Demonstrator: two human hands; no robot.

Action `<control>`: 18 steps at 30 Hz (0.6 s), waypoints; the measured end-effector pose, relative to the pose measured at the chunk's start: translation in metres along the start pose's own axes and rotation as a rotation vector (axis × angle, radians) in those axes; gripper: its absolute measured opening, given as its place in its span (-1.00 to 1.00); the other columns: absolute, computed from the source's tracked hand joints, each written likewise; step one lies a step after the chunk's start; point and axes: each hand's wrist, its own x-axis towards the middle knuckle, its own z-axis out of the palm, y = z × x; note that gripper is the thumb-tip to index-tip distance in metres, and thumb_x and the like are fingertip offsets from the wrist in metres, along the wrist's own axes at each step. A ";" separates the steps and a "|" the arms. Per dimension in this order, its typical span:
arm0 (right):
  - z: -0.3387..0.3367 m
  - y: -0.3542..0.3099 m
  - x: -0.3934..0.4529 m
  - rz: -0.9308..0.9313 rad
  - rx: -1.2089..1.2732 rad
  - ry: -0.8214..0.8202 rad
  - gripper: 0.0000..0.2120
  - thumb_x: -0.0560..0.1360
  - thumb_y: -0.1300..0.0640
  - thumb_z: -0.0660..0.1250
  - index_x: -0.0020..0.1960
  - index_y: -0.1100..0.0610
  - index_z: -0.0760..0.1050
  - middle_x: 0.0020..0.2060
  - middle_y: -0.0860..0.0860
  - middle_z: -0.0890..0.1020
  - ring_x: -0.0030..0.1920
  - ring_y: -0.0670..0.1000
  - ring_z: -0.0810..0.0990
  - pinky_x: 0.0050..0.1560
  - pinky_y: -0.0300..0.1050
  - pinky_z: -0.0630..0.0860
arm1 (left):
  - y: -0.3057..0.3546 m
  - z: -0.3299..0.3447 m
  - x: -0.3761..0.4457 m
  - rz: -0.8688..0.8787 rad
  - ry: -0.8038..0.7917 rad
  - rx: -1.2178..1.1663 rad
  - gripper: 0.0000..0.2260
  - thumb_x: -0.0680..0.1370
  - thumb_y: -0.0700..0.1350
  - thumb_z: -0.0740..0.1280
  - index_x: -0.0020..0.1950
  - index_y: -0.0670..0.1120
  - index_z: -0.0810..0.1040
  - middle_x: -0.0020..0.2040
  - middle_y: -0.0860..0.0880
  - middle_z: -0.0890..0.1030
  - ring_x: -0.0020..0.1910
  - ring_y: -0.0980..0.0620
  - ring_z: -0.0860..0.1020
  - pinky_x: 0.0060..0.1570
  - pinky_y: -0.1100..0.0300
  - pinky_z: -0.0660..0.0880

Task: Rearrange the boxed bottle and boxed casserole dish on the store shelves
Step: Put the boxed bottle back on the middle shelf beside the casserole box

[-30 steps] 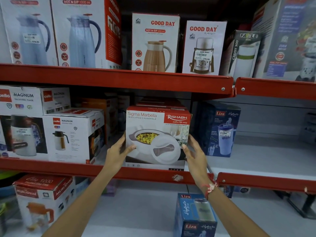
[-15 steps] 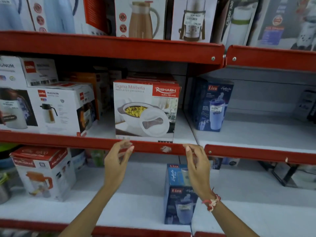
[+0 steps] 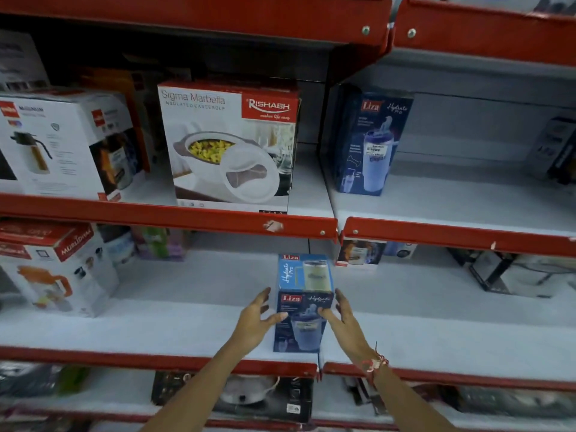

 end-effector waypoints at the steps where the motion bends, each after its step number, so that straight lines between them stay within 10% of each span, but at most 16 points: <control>1: 0.000 0.003 0.003 0.005 -0.003 -0.001 -0.33 0.57 0.07 0.30 0.56 0.04 0.03 0.53 0.03 0.22 0.50 0.07 0.24 0.27 -0.17 0.26 | 0.000 0.003 0.002 0.000 -0.003 0.001 -0.33 0.47 -0.21 0.44 0.50 -0.19 0.20 0.48 -0.18 0.35 0.41 -0.20 0.39 0.29 0.06 0.40; 10: 0.007 0.002 0.001 -0.077 0.004 0.003 -0.60 0.50 0.08 0.39 0.26 -0.11 0.34 -0.04 -0.32 0.59 -0.11 -0.36 0.63 -0.29 -0.53 0.49 | 0.013 0.011 -0.004 0.027 0.024 -0.021 -0.53 0.53 -0.24 0.35 0.42 -0.21 0.36 0.32 -0.20 0.55 0.24 -0.16 0.55 0.22 -0.08 0.53; 18: -0.020 -0.017 -0.035 -0.176 0.038 0.033 -0.47 0.50 0.05 0.38 0.42 -0.09 0.32 0.27 -0.21 0.50 0.18 -0.07 0.55 -0.13 -0.48 0.54 | 0.039 -0.004 -0.034 0.059 0.002 -0.133 -0.59 0.52 -0.21 0.36 0.37 -0.16 0.45 0.16 -0.12 0.64 0.13 -0.11 0.60 0.02 0.05 0.63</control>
